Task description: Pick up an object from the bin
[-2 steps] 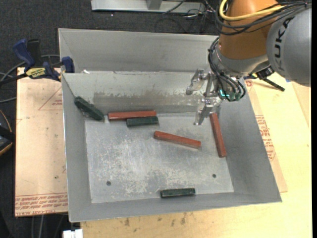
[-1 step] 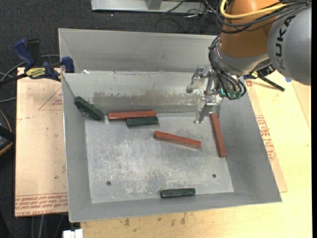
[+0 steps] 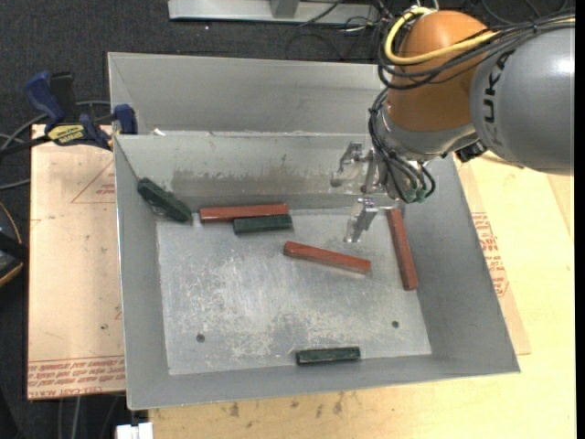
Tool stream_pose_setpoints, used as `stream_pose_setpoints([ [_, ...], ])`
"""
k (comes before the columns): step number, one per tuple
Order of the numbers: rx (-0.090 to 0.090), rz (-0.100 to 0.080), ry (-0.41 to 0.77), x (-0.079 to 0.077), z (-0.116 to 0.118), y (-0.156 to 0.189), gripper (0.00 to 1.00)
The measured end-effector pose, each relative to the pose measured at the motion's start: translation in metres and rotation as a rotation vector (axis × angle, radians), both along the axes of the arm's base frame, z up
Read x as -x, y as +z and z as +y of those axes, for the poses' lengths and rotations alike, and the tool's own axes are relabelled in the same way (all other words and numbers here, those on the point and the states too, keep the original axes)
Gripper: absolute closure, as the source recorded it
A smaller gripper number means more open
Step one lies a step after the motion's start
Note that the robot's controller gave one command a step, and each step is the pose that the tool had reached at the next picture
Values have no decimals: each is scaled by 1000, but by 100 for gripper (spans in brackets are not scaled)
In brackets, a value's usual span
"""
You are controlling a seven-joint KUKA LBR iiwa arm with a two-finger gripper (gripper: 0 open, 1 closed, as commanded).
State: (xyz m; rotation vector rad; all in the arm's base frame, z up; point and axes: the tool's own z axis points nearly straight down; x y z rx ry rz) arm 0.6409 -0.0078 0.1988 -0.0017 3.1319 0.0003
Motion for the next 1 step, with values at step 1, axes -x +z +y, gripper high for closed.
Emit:
stream_pose_setpoints([
  [1, 0, -3, 47, -13, 5, -110, 100],
])
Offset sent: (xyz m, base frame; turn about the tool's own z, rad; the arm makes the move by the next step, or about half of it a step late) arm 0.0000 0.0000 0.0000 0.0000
